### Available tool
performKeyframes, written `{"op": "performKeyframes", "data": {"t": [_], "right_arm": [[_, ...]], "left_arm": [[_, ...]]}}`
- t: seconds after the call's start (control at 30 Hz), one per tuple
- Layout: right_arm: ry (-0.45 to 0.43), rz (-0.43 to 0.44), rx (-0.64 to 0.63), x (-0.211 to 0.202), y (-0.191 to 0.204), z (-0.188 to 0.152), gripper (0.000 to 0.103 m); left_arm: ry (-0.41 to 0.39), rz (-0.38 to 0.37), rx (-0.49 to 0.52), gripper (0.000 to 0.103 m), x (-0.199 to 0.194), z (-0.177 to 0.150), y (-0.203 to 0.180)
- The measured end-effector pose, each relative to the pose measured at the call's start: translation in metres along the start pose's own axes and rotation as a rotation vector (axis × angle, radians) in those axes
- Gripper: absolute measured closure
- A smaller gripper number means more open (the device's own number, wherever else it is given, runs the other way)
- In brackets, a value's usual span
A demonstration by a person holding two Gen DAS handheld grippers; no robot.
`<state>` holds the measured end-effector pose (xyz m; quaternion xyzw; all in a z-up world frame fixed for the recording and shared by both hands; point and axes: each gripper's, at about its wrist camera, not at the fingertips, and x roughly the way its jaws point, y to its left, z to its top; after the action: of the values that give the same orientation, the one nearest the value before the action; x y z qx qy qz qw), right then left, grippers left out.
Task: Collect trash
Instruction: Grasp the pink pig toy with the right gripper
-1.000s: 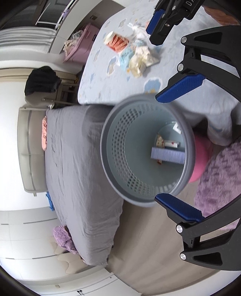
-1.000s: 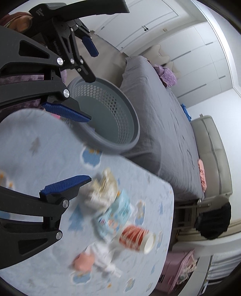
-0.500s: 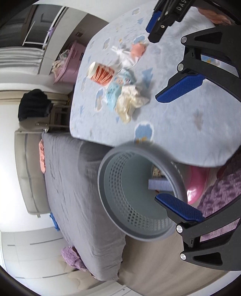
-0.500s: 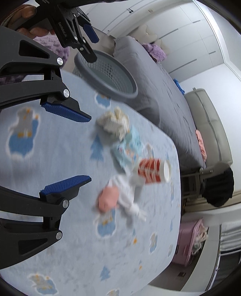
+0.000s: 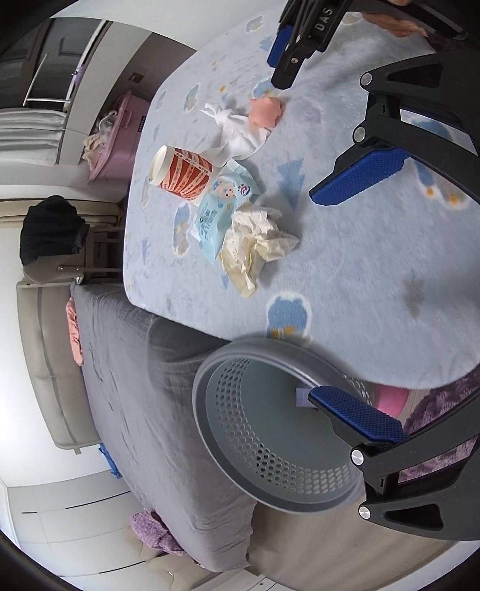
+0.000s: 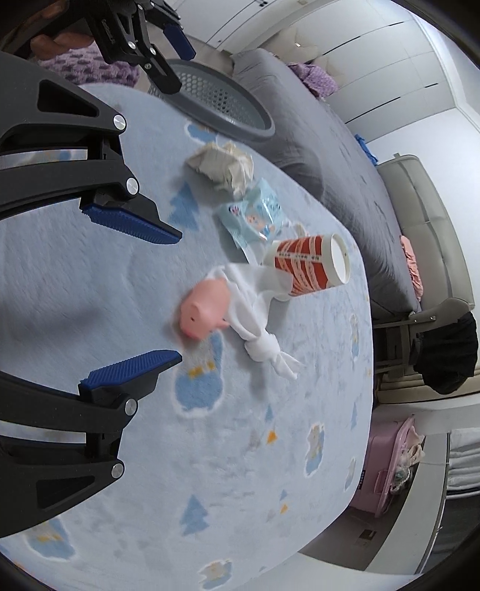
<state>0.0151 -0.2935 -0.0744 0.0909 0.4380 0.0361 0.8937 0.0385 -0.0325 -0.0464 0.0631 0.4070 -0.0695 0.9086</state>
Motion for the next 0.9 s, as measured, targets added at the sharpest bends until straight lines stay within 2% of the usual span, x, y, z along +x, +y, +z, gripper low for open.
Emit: {"op": "performKeyframes", "data": {"t": [0.3,0.6,0.73,0.9], "right_arm": [[0.058,-0.017,-0.076,0.04,-0.003,0.018,0.046],[0.08,-0.031,-0.118,0.061,0.002,0.019,0.046],[0.071,-0.05,-0.151,0.064,0.006,0.018,0.057],[0.043,-0.027,-0.141,0.056,0.005,0.017,0.057]], "left_arm": [[0.028,0.023,-0.004,0.007,0.015,0.003,-0.004],[0.064,0.037,-0.006,0.007,0.033,0.003,-0.006],[0.076,0.032,-0.005,0.007,0.039,0.003,-0.01],[0.083,0.028,-0.003,0.007,0.042,0.003,-0.015]]}}
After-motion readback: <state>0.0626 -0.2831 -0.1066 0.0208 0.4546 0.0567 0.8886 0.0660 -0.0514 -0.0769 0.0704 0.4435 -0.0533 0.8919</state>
